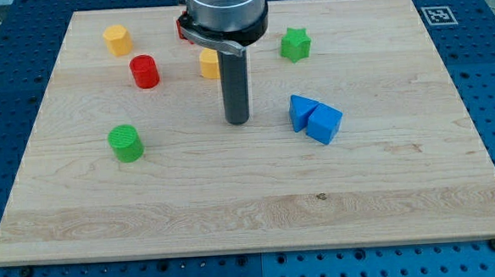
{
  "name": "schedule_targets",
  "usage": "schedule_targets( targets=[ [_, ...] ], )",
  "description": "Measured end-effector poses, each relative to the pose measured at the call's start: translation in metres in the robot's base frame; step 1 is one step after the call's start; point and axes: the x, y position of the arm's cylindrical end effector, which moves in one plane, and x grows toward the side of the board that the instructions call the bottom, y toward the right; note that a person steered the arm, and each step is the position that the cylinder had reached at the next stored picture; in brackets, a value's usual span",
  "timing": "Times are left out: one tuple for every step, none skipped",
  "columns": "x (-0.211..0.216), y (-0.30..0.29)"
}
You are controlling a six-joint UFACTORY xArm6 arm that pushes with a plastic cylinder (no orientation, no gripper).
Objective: Move blue triangle above to the blue cube
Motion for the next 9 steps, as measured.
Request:
schedule_targets(
  targets=[
    [-0.011, -0.001],
    [-0.027, 0.014],
    [-0.009, 0.033],
    [-0.006, 0.034],
    [-0.007, 0.034],
    [-0.011, 0.056],
    [-0.011, 0.066],
    [-0.011, 0.092],
    [-0.008, 0.098]
  ],
)
